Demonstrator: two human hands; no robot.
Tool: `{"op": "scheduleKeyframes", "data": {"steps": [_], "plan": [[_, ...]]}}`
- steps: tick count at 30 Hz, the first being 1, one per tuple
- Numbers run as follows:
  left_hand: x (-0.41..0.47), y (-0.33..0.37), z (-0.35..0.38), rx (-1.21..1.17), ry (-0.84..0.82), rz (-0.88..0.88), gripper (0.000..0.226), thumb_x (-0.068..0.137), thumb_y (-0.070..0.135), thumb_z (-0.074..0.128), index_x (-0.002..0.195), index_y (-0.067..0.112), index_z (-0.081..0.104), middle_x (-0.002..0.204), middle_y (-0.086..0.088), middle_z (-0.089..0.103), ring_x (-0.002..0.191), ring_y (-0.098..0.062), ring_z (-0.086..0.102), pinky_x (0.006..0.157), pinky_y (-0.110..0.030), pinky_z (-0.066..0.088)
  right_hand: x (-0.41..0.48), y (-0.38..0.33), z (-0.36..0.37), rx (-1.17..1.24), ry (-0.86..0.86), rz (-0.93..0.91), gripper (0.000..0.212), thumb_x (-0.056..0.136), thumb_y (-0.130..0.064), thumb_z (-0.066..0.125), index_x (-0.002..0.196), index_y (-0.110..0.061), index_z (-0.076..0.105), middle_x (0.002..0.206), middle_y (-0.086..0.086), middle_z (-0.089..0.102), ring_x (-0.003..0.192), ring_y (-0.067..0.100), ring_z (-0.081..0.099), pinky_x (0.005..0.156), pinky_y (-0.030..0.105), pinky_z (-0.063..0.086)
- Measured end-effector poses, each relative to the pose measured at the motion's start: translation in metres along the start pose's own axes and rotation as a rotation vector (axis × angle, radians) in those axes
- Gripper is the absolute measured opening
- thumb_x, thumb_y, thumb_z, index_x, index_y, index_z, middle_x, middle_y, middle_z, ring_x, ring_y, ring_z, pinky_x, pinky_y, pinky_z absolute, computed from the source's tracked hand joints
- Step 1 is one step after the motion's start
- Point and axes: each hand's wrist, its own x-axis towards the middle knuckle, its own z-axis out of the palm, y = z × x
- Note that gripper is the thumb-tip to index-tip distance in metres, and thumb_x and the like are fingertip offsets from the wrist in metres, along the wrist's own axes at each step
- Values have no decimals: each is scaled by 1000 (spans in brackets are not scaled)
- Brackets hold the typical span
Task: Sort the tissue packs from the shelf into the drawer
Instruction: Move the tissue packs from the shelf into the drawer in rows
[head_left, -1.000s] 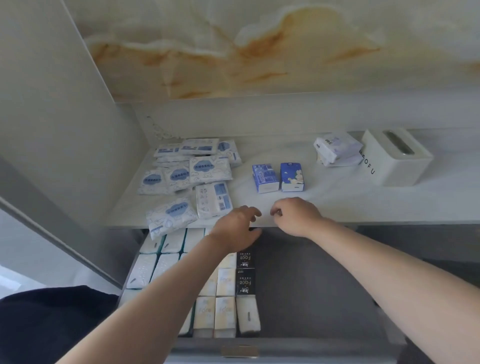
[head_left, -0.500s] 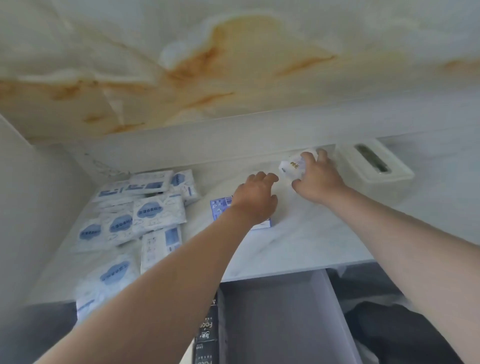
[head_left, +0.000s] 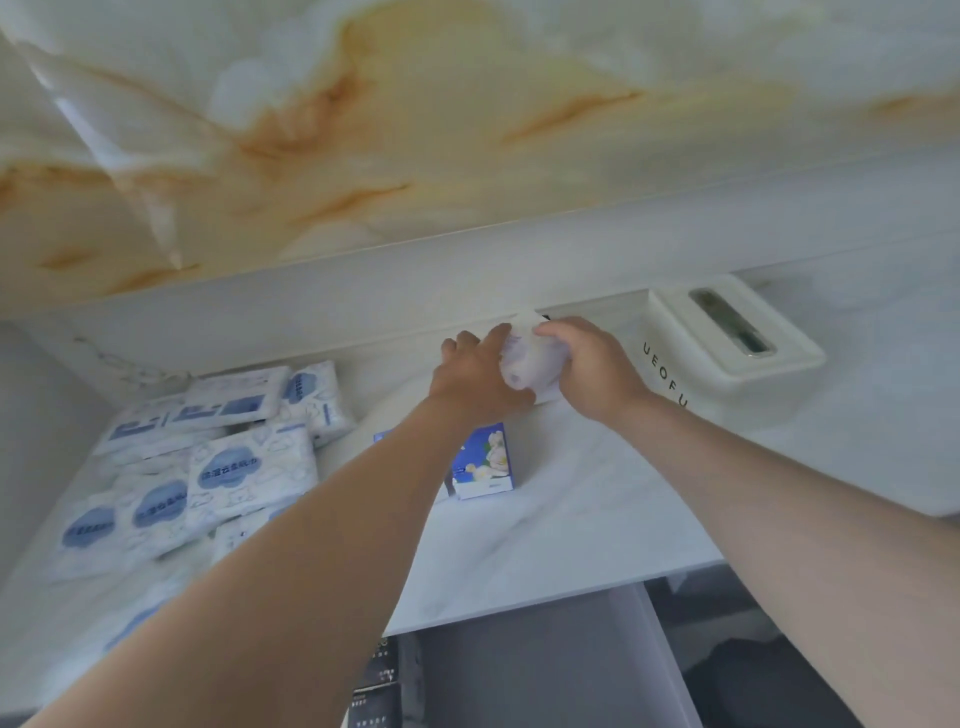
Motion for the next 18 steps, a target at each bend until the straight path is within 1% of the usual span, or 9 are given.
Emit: {"op": "scheduleKeyframes", "data": {"steps": [2, 4, 6, 8, 10, 12, 13, 15, 18], "plan": [[-4, -7, -3, -86, 81, -27, 83, 77, 50, 65, 149, 35, 25, 131, -7, 39, 127, -26, 30, 100, -36, 37, 3, 4, 1, -89, -7, 138, 63, 74, 7, 50, 134, -8, 56, 136, 18, 49, 126, 37, 47, 105, 32, 38], [-10, -18, -7, -165, 157, -67, 75, 81, 49, 61, 148, 36, 29, 131, -7, 37, 129, -26, 31, 101, -37, 38, 3, 8, 3, -225, -138, 323, 75, 77, -7, 60, 147, -23, 39, 150, 10, 32, 135, 34, 35, 108, 40, 38], [-16, -31, -10, -115, 202, -133, 69, 84, 52, 56, 146, 36, 31, 133, -9, 35, 128, -28, 34, 102, -40, 40, 1, 13, 8, -286, -297, 399, 89, 74, -22, 68, 151, -33, 25, 155, 4, 21, 138, 31, 32, 110, 43, 36], [-20, -45, -14, -18, 225, -219, 66, 85, 55, 52, 144, 35, 33, 133, -11, 37, 125, -31, 38, 100, -43, 40, -1, 15, 17, -323, -378, 372, 88, 70, -30, 72, 147, -37, 28, 148, 2, 27, 133, 31, 37, 106, 42, 38], [-21, -56, -17, 72, 201, -320, 65, 85, 55, 50, 144, 31, 32, 133, -14, 37, 124, -34, 39, 97, -44, 39, -1, 13, 21, -290, -333, 361, 72, 71, -25, 73, 134, -33, 40, 140, 4, 31, 125, 32, 44, 99, 38, 43], [-21, -65, -16, 186, 101, -407, 67, 86, 55, 48, 143, 27, 29, 132, -16, 38, 124, -36, 38, 95, -43, 38, -1, 8, 22, -307, -295, 335, 57, 71, -20, 73, 118, -31, 44, 149, 5, 22, 117, 31, 52, 87, 34, 45], [-22, -69, -14, 220, 41, -443, 67, 86, 57, 46, 142, 24, 30, 131, -17, 40, 123, -37, 39, 94, -43, 38, -1, 5, 22, -355, -311, 307, 55, 71, -20, 74, 115, -30, 42, 155, 4, 15, 110, 29, 57, 80, 32, 43], [-25, -72, -11, 228, -42, -499, 64, 87, 59, 41, 139, 22, 35, 130, -17, 42, 123, -37, 39, 94, -43, 36, -2, 2, 23, -392, -345, 281, 64, 71, -26, 76, 121, -29, 37, 154, 1, 21, 100, 28, 60, 73, 31, 40], [-22, -67, -10, 288, -2, -444, 62, 87, 50, 47, 140, 21, 35, 139, -14, 35, 129, -34, 32, 101, -43, 30, -2, -5, 25, -361, -361, 319, 85, 68, -37, 77, 136, -30, 27, 134, 2, 39, 101, 30, 59, 81, 33, 46]]}}
